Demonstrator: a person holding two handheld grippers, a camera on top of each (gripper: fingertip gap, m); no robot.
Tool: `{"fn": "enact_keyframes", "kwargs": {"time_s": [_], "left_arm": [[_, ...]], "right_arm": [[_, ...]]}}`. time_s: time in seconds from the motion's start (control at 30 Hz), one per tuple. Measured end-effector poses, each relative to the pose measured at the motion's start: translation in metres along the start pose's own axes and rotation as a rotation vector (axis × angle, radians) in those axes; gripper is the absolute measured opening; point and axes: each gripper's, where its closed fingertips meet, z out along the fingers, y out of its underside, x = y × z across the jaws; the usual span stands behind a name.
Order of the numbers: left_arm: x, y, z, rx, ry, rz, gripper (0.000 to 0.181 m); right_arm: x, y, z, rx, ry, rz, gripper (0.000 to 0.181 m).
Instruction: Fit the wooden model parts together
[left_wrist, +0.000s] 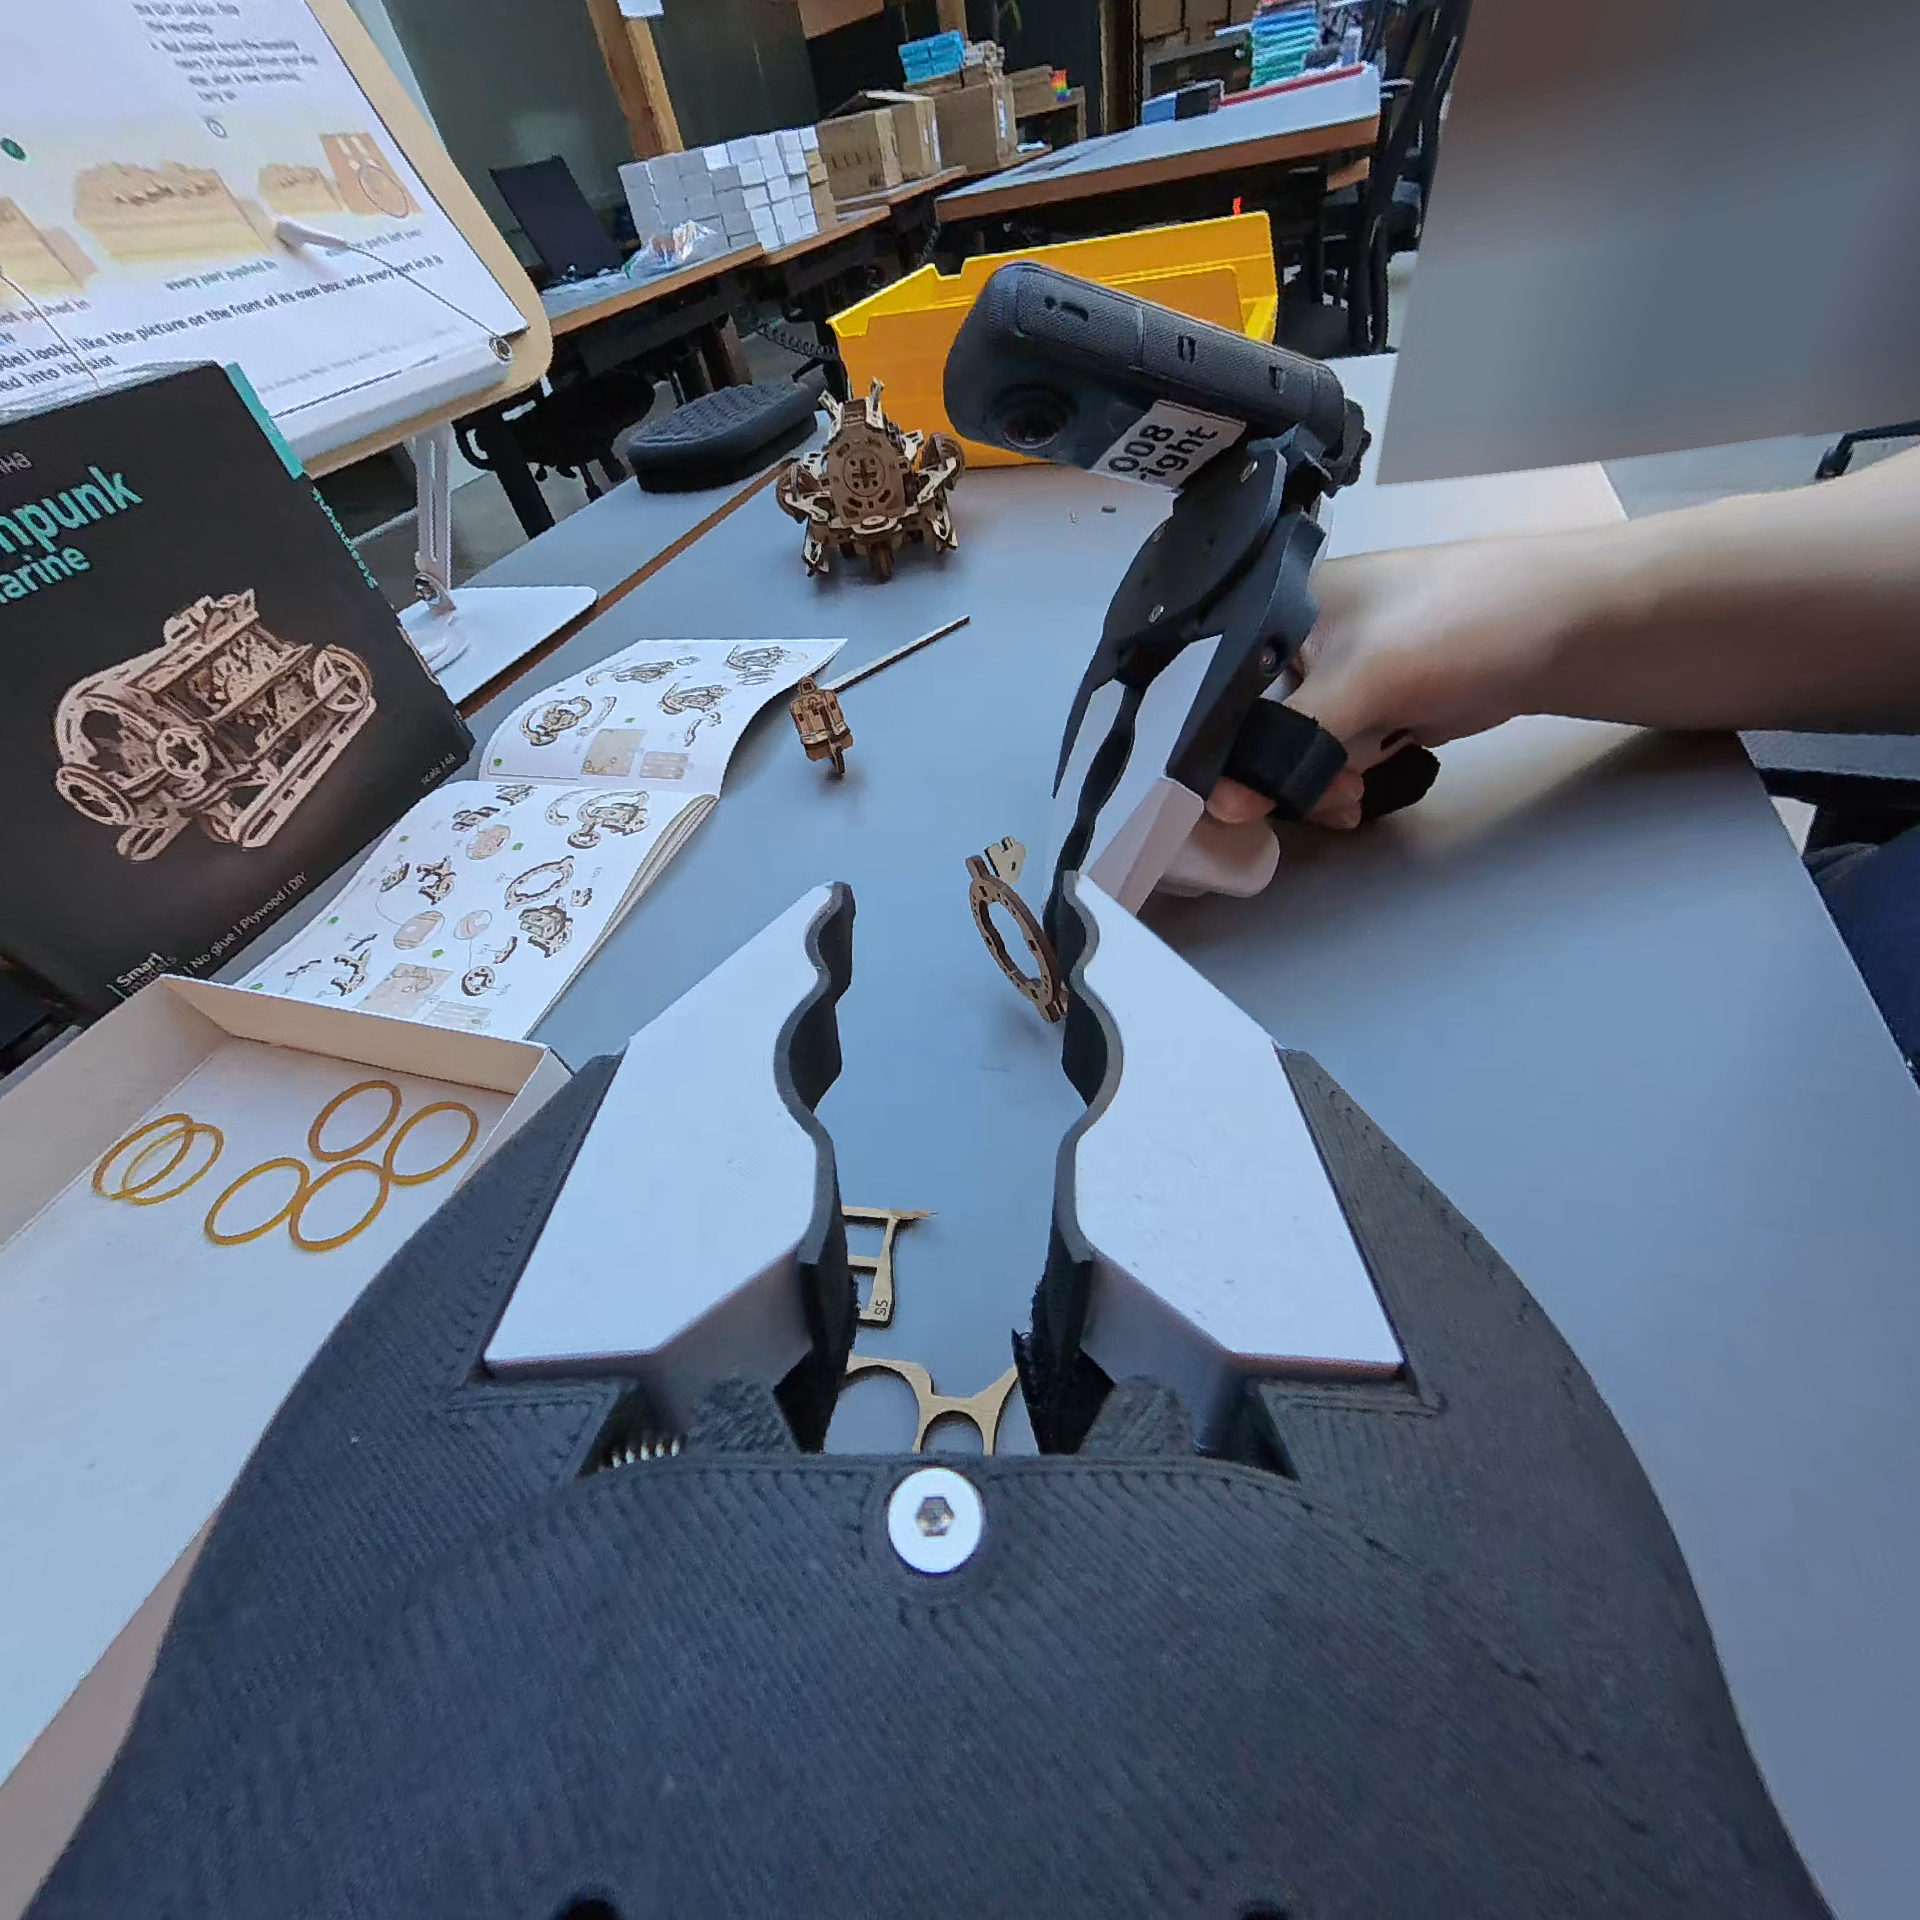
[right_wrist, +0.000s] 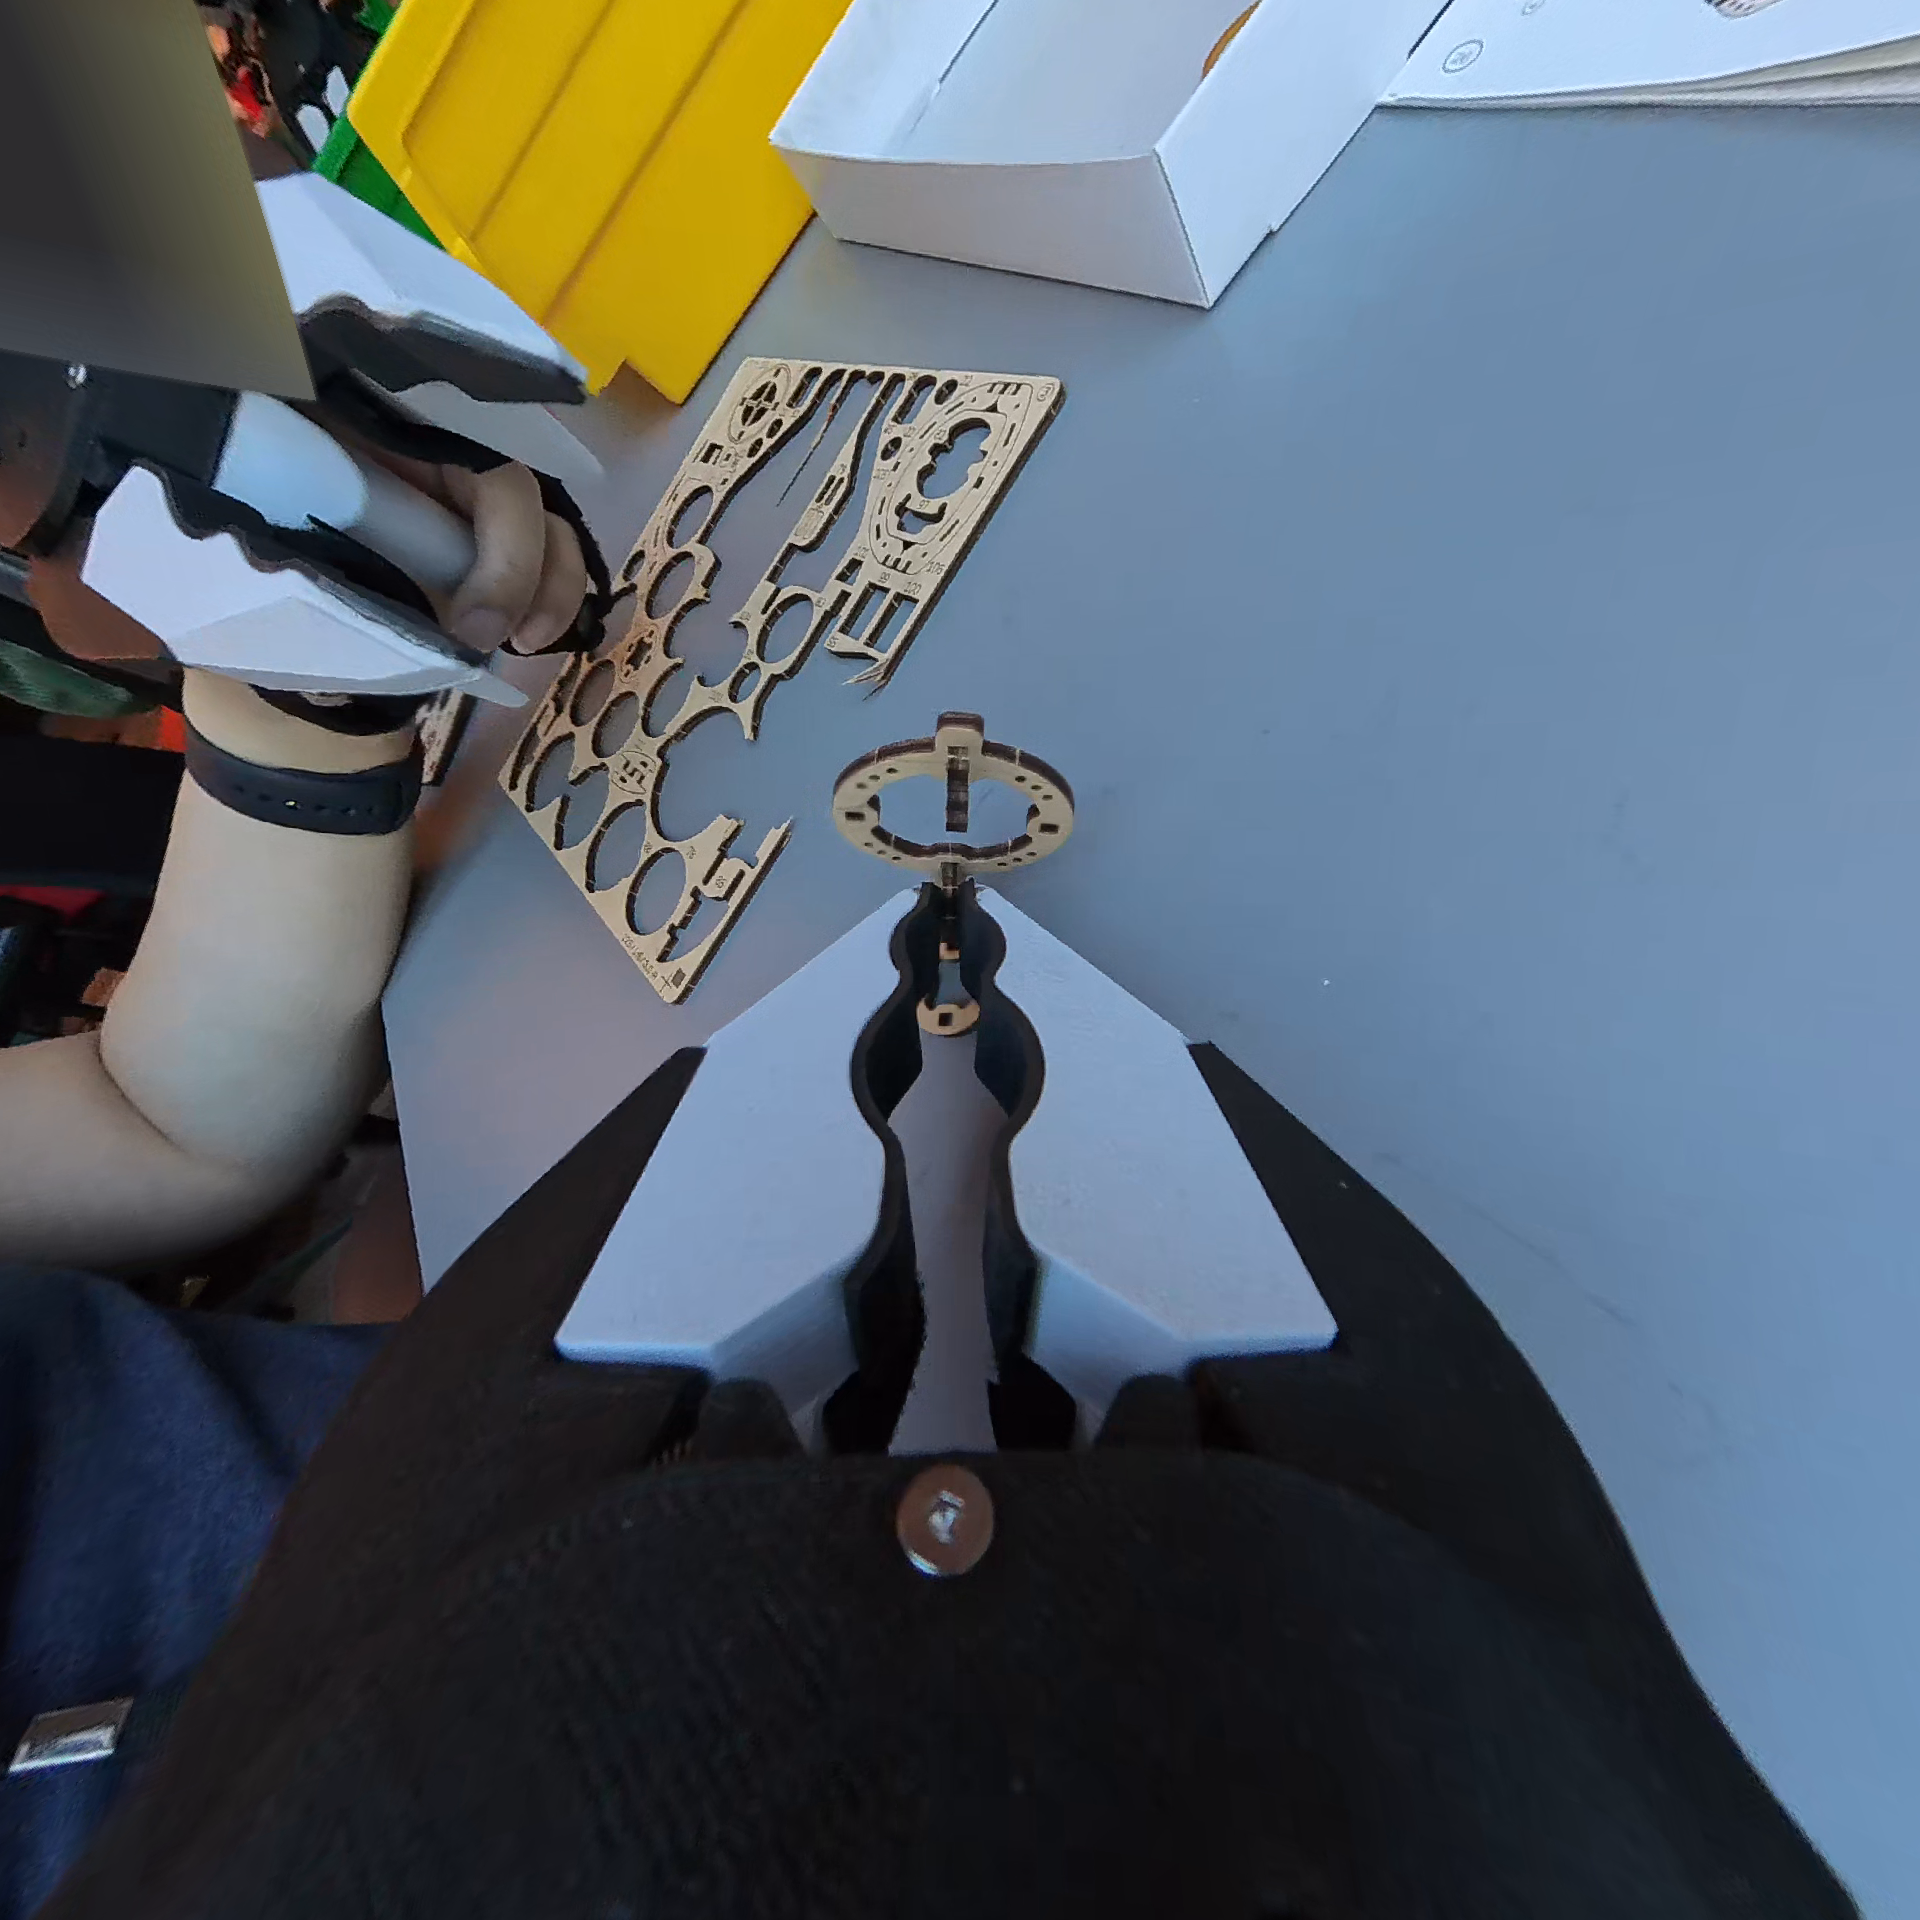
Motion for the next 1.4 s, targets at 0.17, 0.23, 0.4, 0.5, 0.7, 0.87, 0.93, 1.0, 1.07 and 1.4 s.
{"fn": "enact_keyframes", "kwargs": {"time_s": [0.17, 0.23, 0.4, 0.5, 0.7, 0.87, 0.93, 1.0, 1.07, 1.4], "left_arm": [[0.0011, -0.0011, -0.0007, 0.000, 0.001, 0.008, 0.038], [0.0018, -0.0015, -0.0008, 0.001, 0.002, 0.011, 0.038], [0.0019, -0.0007, -0.0007, 0.000, 0.004, 0.008, 0.037], [0.0022, -0.0019, -0.0012, 0.006, 0.004, 0.011, 0.037], [0.0020, -0.0008, -0.0009, 0.002, 0.005, 0.010, 0.036], [0.0024, -0.0011, -0.0007, 0.003, 0.006, 0.012, 0.036], [0.0025, -0.0010, -0.0006, 0.002, 0.006, 0.013, 0.036], [0.0028, -0.0007, -0.0004, 0.000, 0.006, 0.015, 0.036], [0.0031, -0.0003, -0.0001, -0.002, 0.008, 0.014, 0.036], [0.0027, -0.0004, 0.0000, -0.001, 0.005, 0.015, 0.036]], "right_arm": [[0.0004, 0.0023, 0.0002, -0.003, 0.030, -0.039, 0.001], [-0.0008, 0.0028, 0.0003, -0.006, 0.019, -0.039, 0.001], [0.0012, 0.0018, 0.0000, 0.002, 0.029, -0.033, 0.001], [0.0006, 0.0032, 0.0010, -0.008, 0.026, -0.037, 0.001], [0.0010, 0.0027, 0.0008, -0.004, 0.034, -0.043, 0.001], [0.0014, 0.0019, 0.0005, 0.003, 0.037, -0.042, 0.000], [0.0009, 0.0022, 0.0007, 0.000, 0.032, -0.041, 0.001], [0.0007, 0.0018, 0.0006, 0.002, 0.031, -0.042, 0.001], [0.0004, 0.0023, 0.0011, -0.002, 0.026, -0.039, 0.001], [0.0014, 0.0025, 0.0013, -0.001, 0.052, -0.057, 0.001]]}}
